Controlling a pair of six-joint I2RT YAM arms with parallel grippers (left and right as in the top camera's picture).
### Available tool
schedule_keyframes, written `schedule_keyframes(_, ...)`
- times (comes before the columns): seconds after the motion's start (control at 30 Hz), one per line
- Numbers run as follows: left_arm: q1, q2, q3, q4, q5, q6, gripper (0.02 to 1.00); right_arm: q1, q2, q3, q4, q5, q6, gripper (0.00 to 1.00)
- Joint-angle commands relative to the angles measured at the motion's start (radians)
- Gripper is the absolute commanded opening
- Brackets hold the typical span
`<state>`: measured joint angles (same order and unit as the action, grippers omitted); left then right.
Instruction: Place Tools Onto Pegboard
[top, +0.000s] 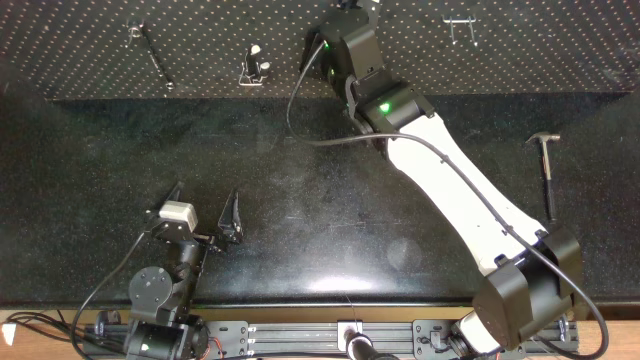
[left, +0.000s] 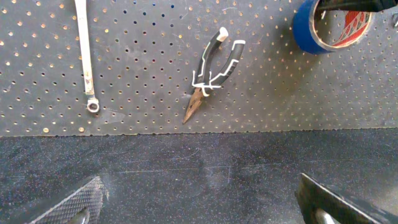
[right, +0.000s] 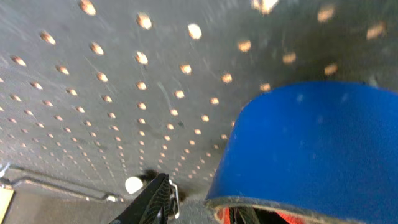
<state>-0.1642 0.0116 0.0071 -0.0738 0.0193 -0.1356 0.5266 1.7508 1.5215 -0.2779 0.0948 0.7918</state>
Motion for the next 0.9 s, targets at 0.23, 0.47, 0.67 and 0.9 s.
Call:
schedule_keyframes(0.23, 0.002, -0.008, -0.002, -0.006, -0.011, -0.006, 1.0, -0.013, -0.147, 0.027, -0.263, -0.211, 0.016, 0.327)
schedule_keyframes(0.47, 0.002, -0.008, -0.002, -0.006, -0.011, -0.006, 1.0, -0.364, -0.227, -0.039, -1.131, 0.047, -0.247, 0.505)
schedule_keyframes(0.67, 0.002, -0.008, -0.002, -0.006, -0.011, -0.006, 1.0, -0.987, -0.216, -0.315, -0.923, -0.219, -0.811, 0.886)
schedule_keyframes(0.9, 0.002, -0.008, -0.002, -0.006, -0.011, -0.006, 1.0, -1.088, -0.215, -0.39, -0.855, -0.04, -1.051, 0.952)
